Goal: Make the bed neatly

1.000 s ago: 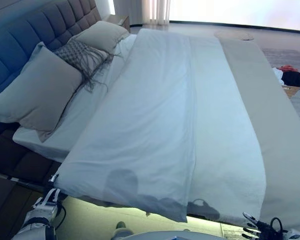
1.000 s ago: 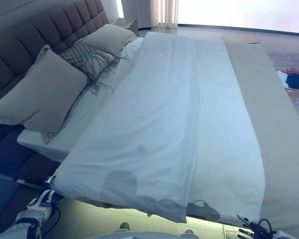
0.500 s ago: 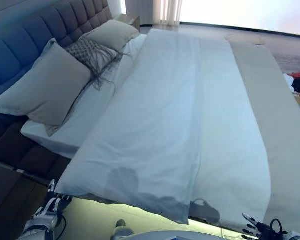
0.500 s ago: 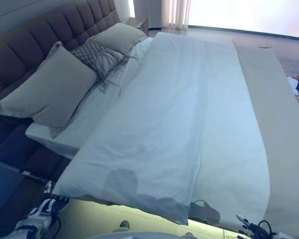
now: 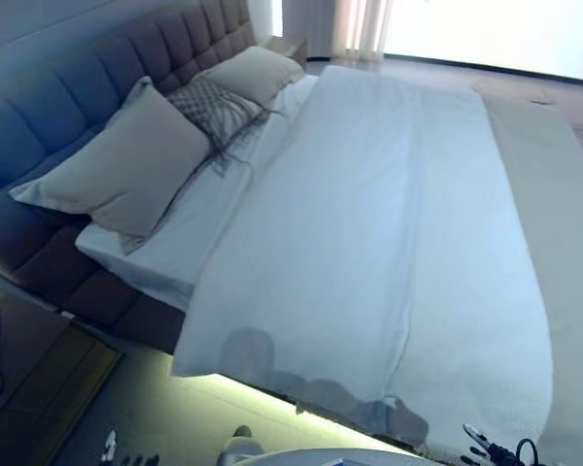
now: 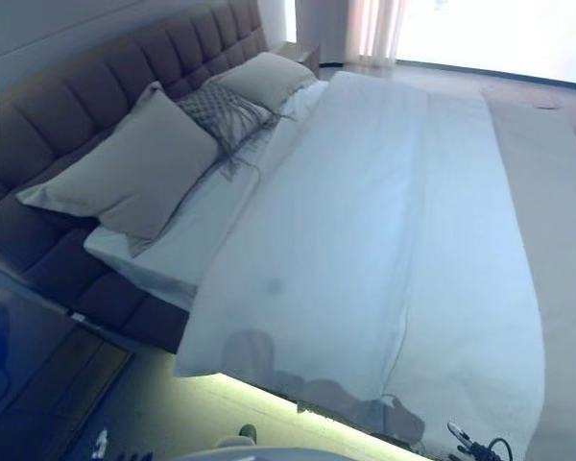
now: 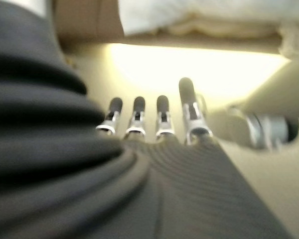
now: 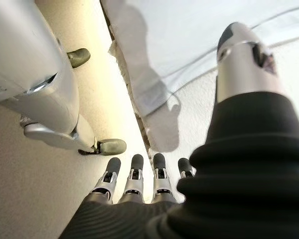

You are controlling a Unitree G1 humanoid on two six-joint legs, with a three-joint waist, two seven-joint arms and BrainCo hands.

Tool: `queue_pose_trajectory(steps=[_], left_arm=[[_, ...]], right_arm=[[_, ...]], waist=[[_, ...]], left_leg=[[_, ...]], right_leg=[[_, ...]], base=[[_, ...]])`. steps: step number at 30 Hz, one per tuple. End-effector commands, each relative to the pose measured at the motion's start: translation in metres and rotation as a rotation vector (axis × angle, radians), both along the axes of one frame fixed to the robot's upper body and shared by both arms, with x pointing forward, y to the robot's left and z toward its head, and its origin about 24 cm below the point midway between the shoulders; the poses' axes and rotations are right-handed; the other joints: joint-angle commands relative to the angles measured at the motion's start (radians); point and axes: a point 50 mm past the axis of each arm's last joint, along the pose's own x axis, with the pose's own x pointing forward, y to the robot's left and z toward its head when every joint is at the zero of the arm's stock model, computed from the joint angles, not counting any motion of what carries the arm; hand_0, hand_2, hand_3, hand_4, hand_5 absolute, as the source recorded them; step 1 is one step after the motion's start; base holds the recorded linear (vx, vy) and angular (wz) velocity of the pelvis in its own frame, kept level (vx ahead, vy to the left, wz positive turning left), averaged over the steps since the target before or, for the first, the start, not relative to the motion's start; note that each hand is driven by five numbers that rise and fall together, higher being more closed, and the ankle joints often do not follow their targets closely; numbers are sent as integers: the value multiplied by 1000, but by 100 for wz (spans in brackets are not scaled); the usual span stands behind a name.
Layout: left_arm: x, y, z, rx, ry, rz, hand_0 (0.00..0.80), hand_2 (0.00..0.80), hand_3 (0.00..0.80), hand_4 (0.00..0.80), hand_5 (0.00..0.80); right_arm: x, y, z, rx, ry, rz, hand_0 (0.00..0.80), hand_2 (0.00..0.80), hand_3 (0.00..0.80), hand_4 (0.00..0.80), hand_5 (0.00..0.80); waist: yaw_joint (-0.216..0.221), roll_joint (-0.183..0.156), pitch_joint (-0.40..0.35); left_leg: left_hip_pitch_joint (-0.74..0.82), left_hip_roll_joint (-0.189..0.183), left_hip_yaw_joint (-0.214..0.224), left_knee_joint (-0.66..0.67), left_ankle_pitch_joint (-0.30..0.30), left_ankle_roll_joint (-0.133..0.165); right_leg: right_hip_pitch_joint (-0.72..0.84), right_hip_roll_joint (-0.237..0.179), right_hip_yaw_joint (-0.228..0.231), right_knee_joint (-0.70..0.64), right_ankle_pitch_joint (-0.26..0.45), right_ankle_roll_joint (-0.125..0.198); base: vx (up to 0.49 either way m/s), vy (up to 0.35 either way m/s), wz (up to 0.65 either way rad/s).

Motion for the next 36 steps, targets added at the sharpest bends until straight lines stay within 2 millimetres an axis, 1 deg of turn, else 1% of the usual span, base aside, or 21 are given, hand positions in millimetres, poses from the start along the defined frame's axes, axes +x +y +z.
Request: queue_pose_trajectory(steps=[1, 5, 7, 11, 14, 17, 19, 22, 25, 27, 28, 30, 32, 33, 35, 36], left_arm=[[25, 4, 3, 10, -93, -22, 0, 0, 0, 0, 0], [41, -1, 3, -2, -167, -77, 0, 0, 0, 0, 0], [53, 0, 5, 1, -229, -85, 0, 0, 0, 0, 0], [92, -10, 11, -29, -407, -160, 0, 0, 0, 0, 0], [113, -24, 13, -48, -493, -234, 0, 0, 0, 0, 0], [118, -31, 12, -53, -514, -275, 0, 0, 0, 0, 0], [122, -32, 14, -46, -547, -283, 0, 0, 0, 0, 0], [140, -39, 20, -65, -640, -316, 0, 0, 0, 0, 0], [158, -47, 28, -72, -736, -346, 0, 0, 0, 0, 0], [166, -51, 32, -75, -781, -354, 0, 0, 0, 0, 0], [171, -52, 36, -69, -805, -362, 0, 0, 0, 0, 0], [175, -54, 37, -60, -819, -366, 0, 0, 0, 0, 0], [180, -54, 40, -52, -834, -348, 0, 0, 0, 0, 0], [184, -53, 42, -49, -841, -330, 0, 0, 0, 0, 0], [186, -54, 42, -51, -833, -299, 0, 0, 0, 0, 0], [184, -54, 39, -54, -810, -296, 0, 0, 0, 0, 0]], right_arm=[[17, 17, -7, 41, -46, -56, 0, 0, 0, 0, 0], [20, 24, -10, 54, -54, -50, 0, 0, 0, 0, 0], [23, 26, -10, 60, -56, -37, 0, 0, 0, 0, 0], [25, 29, -12, 65, -46, -13, 0, 0, 0, 0, 0], [23, 34, -14, 70, -45, -15, 0, 0, 0, 0, 0], [20, 38, -17, 80, -37, -9, 0, 0, 0, 0, 0], [16, 39, -17, 86, -29, -7, 0, 0, 0, 0, 0], [13, 40, -18, 93, -12, -11, 0, 0, 0, 0, 0], [11, 42, -20, 93, 4, -19, 0, 0, 0, 0, 0], [11, 44, -21, 91, 8, -25, 0, 0, 0, 0, 0], [11, 45, -21, 87, 12, -23, 0, 0, 0, 0, 0], [11, 46, -22, 90, 19, -21, 0, 0, 0, 0, 0], [11, 47, -22, 90, 28, -15, 0, 0, 0, 0, 0], [12, 46, -21, 85, 29, -19, 0, 0, 0, 0, 0], [12, 45, -21, 73, 25, -32, 0, 0, 0, 0, 0], [12, 45, -22, 66, 12, -44, 0, 0, 0, 0, 0]], waist=[[24, -40, 34], [16, -34, 26], [9, -31, 20], [-7, -25, 12], [-17, -21, 7], [-27, -18, 0], [-34, -18, -7], [-46, -20, -13], [-54, -20, -17], [-58, -19, -16], [-64, -17, -13], [-68, -15, -9], [-75, -14, 1], [-79, -14, 8], [-83, -16, 21], [-84, -17, 26]], left_leg=[[63, -22, 45, 2, -103, 55], [70, -20, 50, 2, -104, 55], [72, -19, 52, 2, -104, 53], [76, -16, 61, 2, -104, 51], [78, -16, 64, 2, -107, 51], [73, -16, 63, 2, -104, 50], [68, -14, 68, 2, -103, 46], [65, -10, 74, 2, -100, 38], [73, -3, 90, 2, -98, 33], [81, 1, 103, 2, -95, 32], [90, 4, 116, 2, -92, 31], [101, 5, 130, 2, -91, 31], [105, 2, 146, 24, -98, 33], [98, -5, 151, 51, -112, 38], [88, -29, 155, 94, -143, 51], [86, -45, 155, 104, -155, 60]], right_leg=[[7, -103, 0, 19, 4, 58], [7, -102, 6, 15, 8, 57], [5, -101, 12, 14, 9, 55], [0, -101, 22, 18, 6, 53], [1, -98, 29, 15, 9, 52], [-4, -94, 38, 10, 13, 52], [-7, -93, 41, 4, 18, 54], [-14, -90, 47, 0, 20, 55], [-16, -89, 51, 0, 21, 54], [-16, -90, 54, 0, 23, 53], [-15, -90, 57, 0, 23, 52], [-13, -91, 64, 0, 24, 51], [-12, -100, 69, 0, 28, 54], [-13, -109, 72, 0, 34, 58], [-19, -141, 79, 2, 58, 69], [-27, -161, 82, 4, 79, 76]], base=[[-16, -39, 15], [-7, -19, 5], [0, 0, 0], [4, -5, -3], [9, -18, -12], [11, -13, -9], [15, -20, -13], [11, -16, -21], [25, 2, -8], [43, 39, -15], [56, 79, -9], [54, 127, -11], [42, 176, -23], [44, 205, -26], [62, 240, -16], [65, 228, -6]])
